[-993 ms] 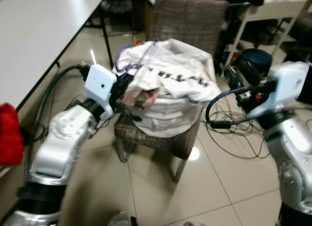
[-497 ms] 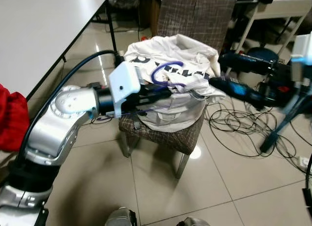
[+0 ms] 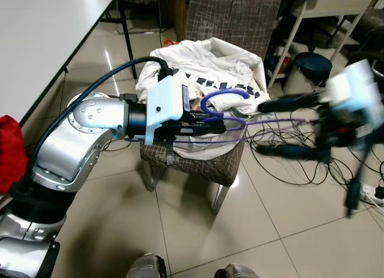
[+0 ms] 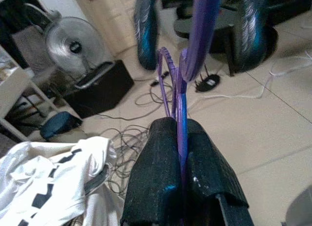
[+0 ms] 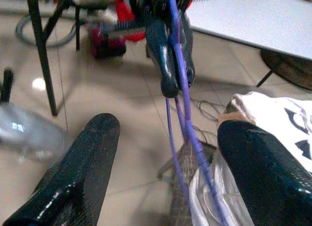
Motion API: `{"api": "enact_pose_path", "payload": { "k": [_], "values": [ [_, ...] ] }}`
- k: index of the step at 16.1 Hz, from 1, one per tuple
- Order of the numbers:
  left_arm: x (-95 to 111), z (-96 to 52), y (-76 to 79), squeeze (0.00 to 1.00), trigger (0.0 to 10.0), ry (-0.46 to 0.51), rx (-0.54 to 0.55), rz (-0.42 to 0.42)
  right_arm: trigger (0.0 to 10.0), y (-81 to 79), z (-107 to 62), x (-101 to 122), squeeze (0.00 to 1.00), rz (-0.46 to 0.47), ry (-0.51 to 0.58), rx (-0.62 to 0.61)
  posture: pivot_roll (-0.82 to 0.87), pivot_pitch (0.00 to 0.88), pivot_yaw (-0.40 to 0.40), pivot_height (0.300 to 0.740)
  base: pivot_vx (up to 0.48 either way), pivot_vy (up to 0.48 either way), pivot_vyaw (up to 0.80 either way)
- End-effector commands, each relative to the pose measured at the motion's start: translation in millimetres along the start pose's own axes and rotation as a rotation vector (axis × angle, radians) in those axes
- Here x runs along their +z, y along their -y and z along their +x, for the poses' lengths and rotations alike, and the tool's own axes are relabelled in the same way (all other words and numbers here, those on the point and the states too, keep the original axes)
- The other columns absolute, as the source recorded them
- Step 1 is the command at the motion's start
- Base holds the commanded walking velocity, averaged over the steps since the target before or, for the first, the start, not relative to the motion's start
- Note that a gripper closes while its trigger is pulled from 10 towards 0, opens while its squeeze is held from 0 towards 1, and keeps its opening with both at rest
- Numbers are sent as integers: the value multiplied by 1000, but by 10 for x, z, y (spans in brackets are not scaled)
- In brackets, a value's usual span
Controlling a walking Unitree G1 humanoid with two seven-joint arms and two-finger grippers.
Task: Hang hanger
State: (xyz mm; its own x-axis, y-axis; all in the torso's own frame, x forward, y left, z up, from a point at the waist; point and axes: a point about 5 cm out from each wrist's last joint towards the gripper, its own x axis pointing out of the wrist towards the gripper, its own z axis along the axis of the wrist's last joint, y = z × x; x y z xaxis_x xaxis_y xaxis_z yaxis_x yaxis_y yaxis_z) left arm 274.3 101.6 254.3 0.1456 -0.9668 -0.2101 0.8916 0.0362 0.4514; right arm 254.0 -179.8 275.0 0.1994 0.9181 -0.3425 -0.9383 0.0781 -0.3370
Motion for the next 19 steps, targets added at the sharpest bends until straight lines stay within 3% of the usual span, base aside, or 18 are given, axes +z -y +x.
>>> {"api": "enact_pose_path", "payload": {
  "k": [1,6,7,8,9,10,19],
  "values": [
    [48,26,22,0,10000,-21,-55,34,10000,34,43,45,0,-61,-15,18,-88,104,-22,740,0,0,0],
    [-10,-7,30,0,10000,-88,-105,77,10000,113,178,143,0,-114,-27,81,-91,103,-20,740,0,0,0],
    [-30,-1,34,0,10000,-98,-112,89,6275,112,200,151,0,-115,-27,108,-94,98,-16,740,0,0,0],
    [-32,10,31,0,10000,-96,-112,97,3961,104,218,148,0,-114,-33,133,-94,98,-16,740,0,0,0],
    [-17,20,23,0,10000,-88,-109,99,4078,100,228,140,0,-112,-42,143,-93,94,-14,740,0,0,0],
    [32,41,-3,0,10000,-72,-106,109,10000,104,259,120,0,-115,-60,149,-90,90,-14,740,0,0,0],
    [106,86,-4,0,10000,-45,-135,140,10000,145,389,12,0,-150,-141,108,-89,71,-4,740,0,0,0]
  ]
}}
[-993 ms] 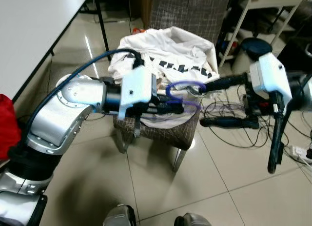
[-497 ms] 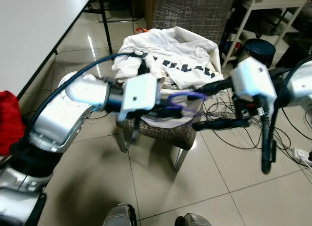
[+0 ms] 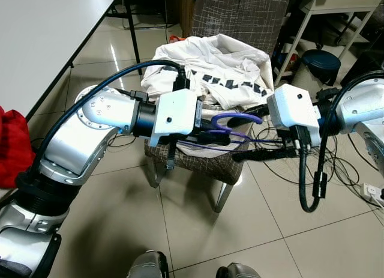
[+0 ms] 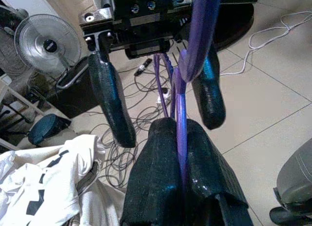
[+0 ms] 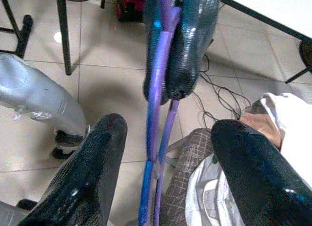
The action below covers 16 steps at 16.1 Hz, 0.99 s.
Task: Hang hanger
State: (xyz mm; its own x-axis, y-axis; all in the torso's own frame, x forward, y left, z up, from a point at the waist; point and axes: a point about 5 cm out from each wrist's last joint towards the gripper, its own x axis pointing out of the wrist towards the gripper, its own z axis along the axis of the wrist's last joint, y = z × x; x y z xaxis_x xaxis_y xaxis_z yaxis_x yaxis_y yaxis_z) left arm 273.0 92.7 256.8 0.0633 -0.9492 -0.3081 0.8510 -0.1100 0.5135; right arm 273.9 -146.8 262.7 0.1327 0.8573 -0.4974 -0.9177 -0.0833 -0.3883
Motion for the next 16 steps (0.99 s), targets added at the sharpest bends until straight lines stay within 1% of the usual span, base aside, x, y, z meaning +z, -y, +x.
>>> {"api": "enact_pose_path", "payload": {
  "k": [1,2,3,9,16],
  "values": [
    [56,3,-7,0,10000,0,-18,29,10000,44,0,46,0,-25,-9,-19,-88,71,-5,740,0,0,0],
    [55,5,-1,0,10000,-2,-22,27,784,53,7,44,0,-27,-13,-23,-89,71,-4,740,0,0,0],
    [49,5,3,0,10000,-5,-22,27,0,56,17,32,0,-34,-26,-23,-90,71,-3,740,0,0,0],
    [77,26,10,0,10000,16,-25,19,0,59,44,9,0,-39,-42,-22,-92,73,-2,740,0,0,0],
    [112,75,21,0,10000,40,-30,11,0,95,74,42,0,-37,-17,-39,-91,73,-2,740,0,0,0]
  ]
}}
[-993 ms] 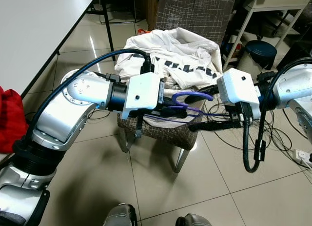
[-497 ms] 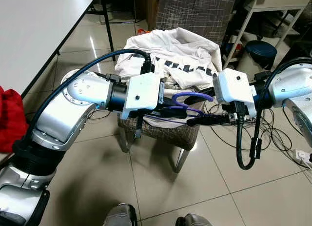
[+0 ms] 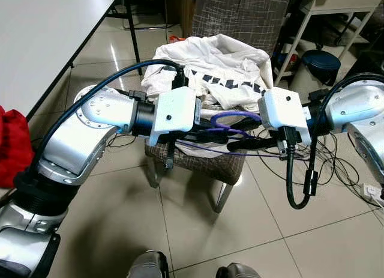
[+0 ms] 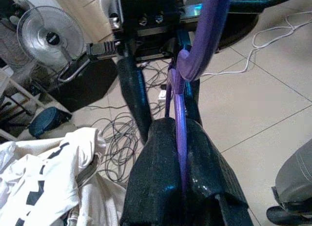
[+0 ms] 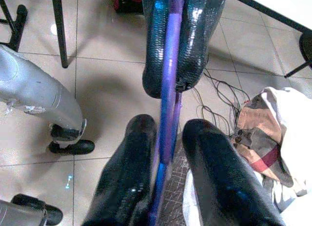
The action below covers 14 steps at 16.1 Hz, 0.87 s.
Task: Hang hanger
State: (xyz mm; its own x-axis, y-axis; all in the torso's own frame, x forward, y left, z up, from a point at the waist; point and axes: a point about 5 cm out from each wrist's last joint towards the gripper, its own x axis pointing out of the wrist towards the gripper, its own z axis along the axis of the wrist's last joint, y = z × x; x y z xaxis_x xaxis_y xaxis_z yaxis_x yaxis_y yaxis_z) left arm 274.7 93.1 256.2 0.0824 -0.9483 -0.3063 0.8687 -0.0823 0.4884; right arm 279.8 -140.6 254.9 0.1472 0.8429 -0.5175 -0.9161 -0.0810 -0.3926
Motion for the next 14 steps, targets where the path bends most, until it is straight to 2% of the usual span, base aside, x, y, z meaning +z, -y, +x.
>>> {"api": "enact_pose_path", "payload": {
  "k": [1,7,10,11,12,14],
  "values": [
    [122,75,37,0,10000,46,-46,42,0,74,-28,102,0,-31,20,-38,-93,73,-2,740,0,0,0],
    [97,56,29,0,10000,28,-32,44,0,95,-51,87,0,-37,10,-53,-93,71,-2,740,0,0,0],
    [65,34,-21,0,10000,1,16,54,0,105,-61,77,0,-43,2,-58,-95,70,-3,740,0,0,0],
    [54,24,-39,75,10000,-4,25,36,0,105,-65,75,0,-45,0,-58,-95,70,-3,740,0,0,0],
    [36,8,-66,1000,10000,-12,37,9,0,104,-71,70,0,-48,-5,-59,-95,70,-3,740,0,0,0],
    [26,-6,-88,1000,10000,-17,50,1,0,105,-76,64,0,-52,-11,-61,-96,66,-2,740,0,0,0]
  ]
}}
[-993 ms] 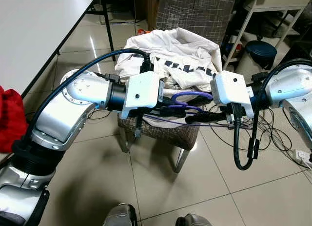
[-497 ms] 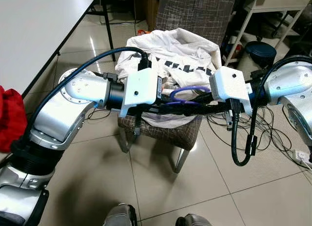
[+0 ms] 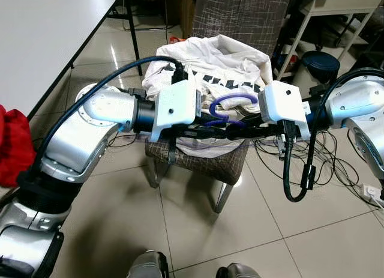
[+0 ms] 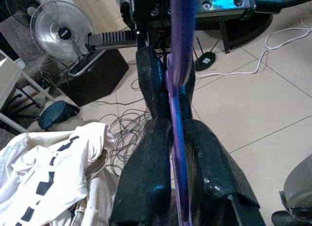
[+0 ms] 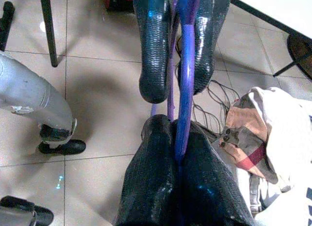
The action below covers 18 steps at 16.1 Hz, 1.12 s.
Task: Hang hanger
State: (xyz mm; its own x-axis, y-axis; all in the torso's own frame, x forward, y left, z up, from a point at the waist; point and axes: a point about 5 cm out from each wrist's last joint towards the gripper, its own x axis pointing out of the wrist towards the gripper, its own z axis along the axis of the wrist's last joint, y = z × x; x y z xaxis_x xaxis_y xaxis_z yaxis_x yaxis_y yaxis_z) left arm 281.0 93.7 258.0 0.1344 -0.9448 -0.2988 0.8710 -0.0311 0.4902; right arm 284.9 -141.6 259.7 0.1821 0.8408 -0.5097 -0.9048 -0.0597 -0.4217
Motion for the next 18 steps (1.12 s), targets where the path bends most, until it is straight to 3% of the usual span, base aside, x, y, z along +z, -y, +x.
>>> {"api": "enact_pose_path", "payload": {
  "k": [1,8,9,12,14,15,16,18],
  "values": [
    [43,-9,-35,1000,10000,4,6,12,0,42,-50,46,0,-40,-5,-28,-95,64,-1,740,0,0,0],
    [151,-154,-160,1000,10000,59,65,10,0,-11,-95,-78,0,-11,-40,-48,-91,57,0,740,0,0,0],
    [120,-229,-177,0,10000,30,65,20,0,-56,-127,-167,0,21,-59,-62,-88,53,-4,740,0,0,0],
    [74,-381,-263,0,10000,8,147,24,0,-176,-186,-282,0,99,-67,-104,-89,51,-7,740,0,0,0],
    [19,-542,-292,0,10000,29,221,-25,0,-310,-272,-402,0,174,-69,-223,-89,57,-9,740,0,0,0],
    [-128,-719,-313,0,10000,23,387,-92,0,-362,-418,-470,0,254,-43,-461,-95,63,-4,740,0,0,0],
    [-265,-779,-310,0,10000,-24,515,-149,0,-386,-501,-482,0,325,-1,-645,-100,68,1,740,0,0,0],
    [-559,-587,-158,0,10000,-51,740,-265,0,-569,-379,-507,0,458,64,-915,-114,79,14,740,0,0,0]
  ]
}}
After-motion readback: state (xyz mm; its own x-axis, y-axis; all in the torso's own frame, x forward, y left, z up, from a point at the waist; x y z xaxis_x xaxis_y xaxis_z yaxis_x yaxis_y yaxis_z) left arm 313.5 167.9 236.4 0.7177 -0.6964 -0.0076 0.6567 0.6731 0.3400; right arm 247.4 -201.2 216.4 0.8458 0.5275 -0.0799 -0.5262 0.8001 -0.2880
